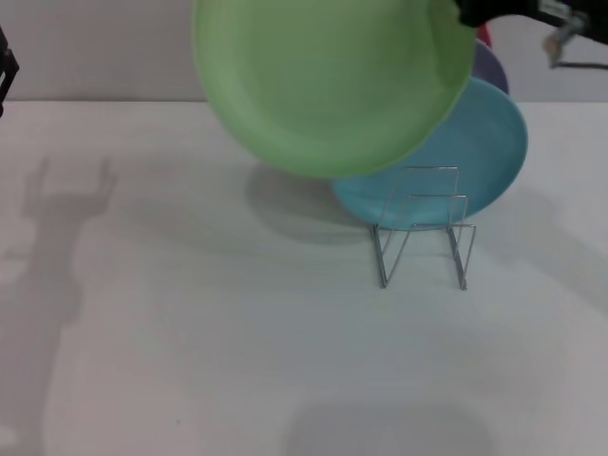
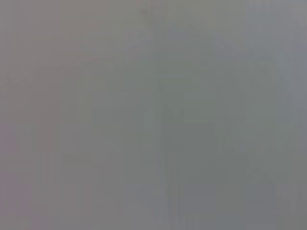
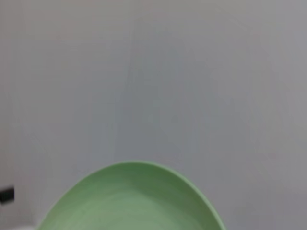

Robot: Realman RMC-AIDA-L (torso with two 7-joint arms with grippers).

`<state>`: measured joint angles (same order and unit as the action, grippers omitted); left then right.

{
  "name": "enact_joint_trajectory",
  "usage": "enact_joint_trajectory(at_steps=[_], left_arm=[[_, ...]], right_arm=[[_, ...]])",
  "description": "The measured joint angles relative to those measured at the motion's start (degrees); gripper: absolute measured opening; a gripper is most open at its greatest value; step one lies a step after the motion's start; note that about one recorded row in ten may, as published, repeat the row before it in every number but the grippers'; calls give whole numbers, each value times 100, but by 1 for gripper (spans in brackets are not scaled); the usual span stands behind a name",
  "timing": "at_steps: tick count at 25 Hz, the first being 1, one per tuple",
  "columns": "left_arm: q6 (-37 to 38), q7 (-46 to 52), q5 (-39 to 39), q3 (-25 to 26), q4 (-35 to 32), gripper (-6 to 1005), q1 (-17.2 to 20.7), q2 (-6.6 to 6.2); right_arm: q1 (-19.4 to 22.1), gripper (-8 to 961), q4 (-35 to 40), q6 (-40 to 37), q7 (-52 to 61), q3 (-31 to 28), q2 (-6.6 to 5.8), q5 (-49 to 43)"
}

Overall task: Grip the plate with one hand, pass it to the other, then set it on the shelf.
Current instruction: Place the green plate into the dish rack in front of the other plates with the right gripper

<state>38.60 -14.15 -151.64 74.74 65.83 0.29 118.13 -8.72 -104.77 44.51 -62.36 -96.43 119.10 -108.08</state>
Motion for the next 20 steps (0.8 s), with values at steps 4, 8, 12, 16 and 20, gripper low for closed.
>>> enact_joint_trajectory(at_steps=[4, 8, 12, 16, 20], left_arm=[[272, 246, -2, 0, -446, 829, -109, 4], [380, 342, -4, -5, -736, 829, -182, 8], [388, 349, -6, -30, -907, 829, -240, 13], [390, 432, 4, -57, -1059, 829, -314, 17], [393, 673, -7, -77, -1336, 829, -468, 3]], right_arm=[[552, 37, 561, -122, -1724, -83, 16, 1827], [711, 37, 1323, 95, -2984, -234, 17, 2941], [708, 37, 2198, 583, -4251, -408, 13, 3986], [648, 36, 2689, 1161, -4829, -698, 5, 4343], [556, 36, 3065, 1716, -5408, -1034, 6, 4377]])
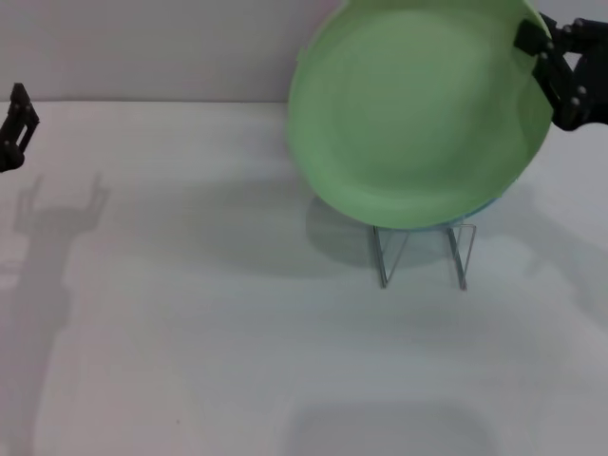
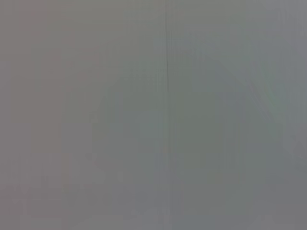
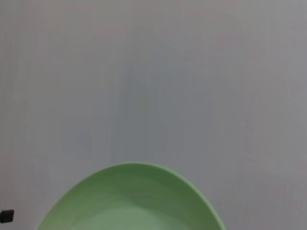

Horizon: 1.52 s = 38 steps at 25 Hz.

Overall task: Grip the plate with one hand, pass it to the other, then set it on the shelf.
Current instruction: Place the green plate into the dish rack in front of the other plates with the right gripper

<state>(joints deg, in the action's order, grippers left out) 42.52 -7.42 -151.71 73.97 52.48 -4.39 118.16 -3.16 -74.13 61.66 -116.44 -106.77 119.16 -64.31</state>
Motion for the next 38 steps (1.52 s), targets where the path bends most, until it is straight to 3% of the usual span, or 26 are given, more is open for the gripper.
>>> enact_joint_trajectory(at_steps=[7, 14, 38], left_arm=[[14, 116, -59, -7, -349, 829, -244, 0], [17, 124, -62, -28, -514, 829, -380, 13], [18, 127, -45, -272, -777, 829, -667, 32]], right_arm=[[-249, 36, 1004, 1005, -1643, -510, -3, 509], [-545, 37, 1478, 1387, -2209, -907, -16, 537], [-862, 37, 1875, 1600, -3324, -1196, -68, 102]])
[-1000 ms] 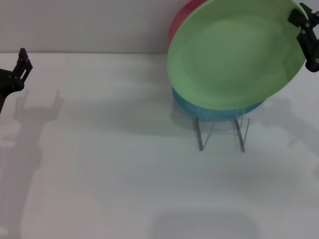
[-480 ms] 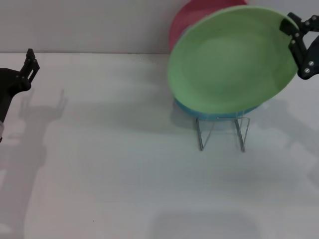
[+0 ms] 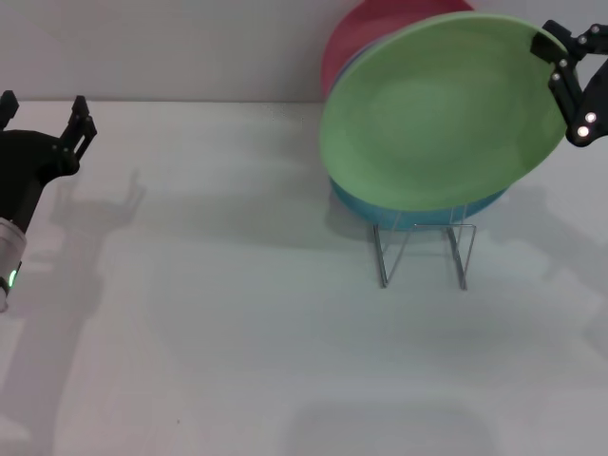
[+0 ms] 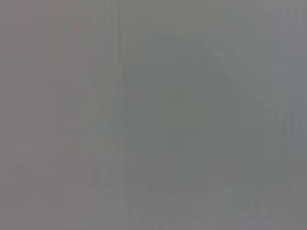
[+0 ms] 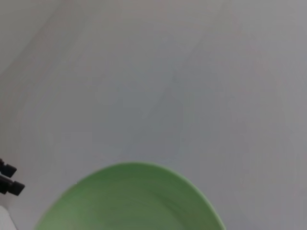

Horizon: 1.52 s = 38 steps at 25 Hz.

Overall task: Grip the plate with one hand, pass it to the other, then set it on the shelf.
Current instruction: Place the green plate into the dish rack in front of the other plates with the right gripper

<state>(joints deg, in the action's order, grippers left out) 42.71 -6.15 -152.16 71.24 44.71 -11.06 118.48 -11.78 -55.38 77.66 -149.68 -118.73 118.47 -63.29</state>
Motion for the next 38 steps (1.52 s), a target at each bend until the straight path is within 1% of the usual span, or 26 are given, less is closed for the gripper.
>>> enact_joint_trajectory(at_steps=[5, 14, 20, 27, 32, 38], left_arm=[[-21, 0, -9, -37, -16, 829, -48, 0], [-32, 0, -14, -47, -16, 829, -63, 0], [-8, 0, -11, -134, -65, 829, -63, -1], [-4, 0, -13, -183, -68, 829, -63, -1], [-17, 0, -17, -206, -84, 829, -79, -1], [-31, 0, -7, -252, -105, 829, -123, 8]], right_arm=[[-1, 37, 16, 46, -10, -159, 15, -157], [34, 36, 69, 48, -71, -175, 25, -209], [-3, 36, 361, 47, -263, -177, 27, -255], [-60, 83, 560, -27, -330, -185, 38, -352], [-164, 117, 1071, -121, -739, -296, 80, -321], [-276, 158, 1410, -183, -784, -308, 79, -331]])
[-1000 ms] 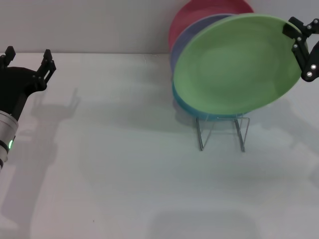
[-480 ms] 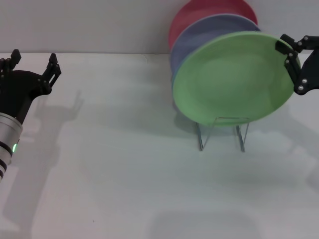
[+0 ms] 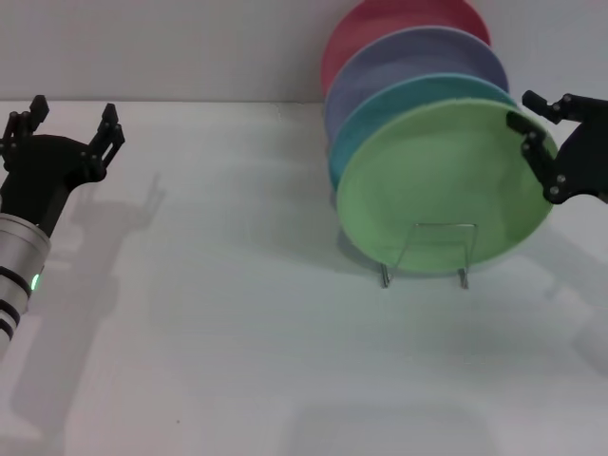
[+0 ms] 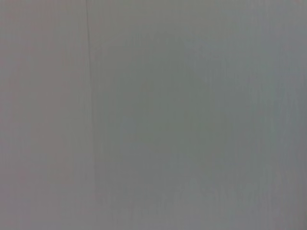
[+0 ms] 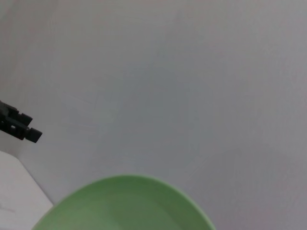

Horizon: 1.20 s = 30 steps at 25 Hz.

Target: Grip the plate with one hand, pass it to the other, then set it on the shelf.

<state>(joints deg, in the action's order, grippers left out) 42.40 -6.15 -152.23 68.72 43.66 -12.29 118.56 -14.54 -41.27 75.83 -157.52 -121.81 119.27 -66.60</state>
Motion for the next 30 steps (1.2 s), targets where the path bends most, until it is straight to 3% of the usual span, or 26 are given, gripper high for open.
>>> enact_joint_trajectory(at_steps=[5, 17, 26, 30], left_arm=[[10, 0, 30, -66, -33, 829, -59, 1], [30, 0, 36, -114, -60, 829, -84, 9], [32, 0, 35, -149, -60, 829, -79, 9], [113, 0, 35, -149, -122, 829, -54, 9]], right_arm=[[-15, 192, 93, 30, -34, 0, -1, -10], [110, 627, 246, 414, -59, 0, 0, 6], [210, 698, 323, 958, -86, -8, 4, 181], [471, 723, 354, 1562, -164, -137, 30, 978]])
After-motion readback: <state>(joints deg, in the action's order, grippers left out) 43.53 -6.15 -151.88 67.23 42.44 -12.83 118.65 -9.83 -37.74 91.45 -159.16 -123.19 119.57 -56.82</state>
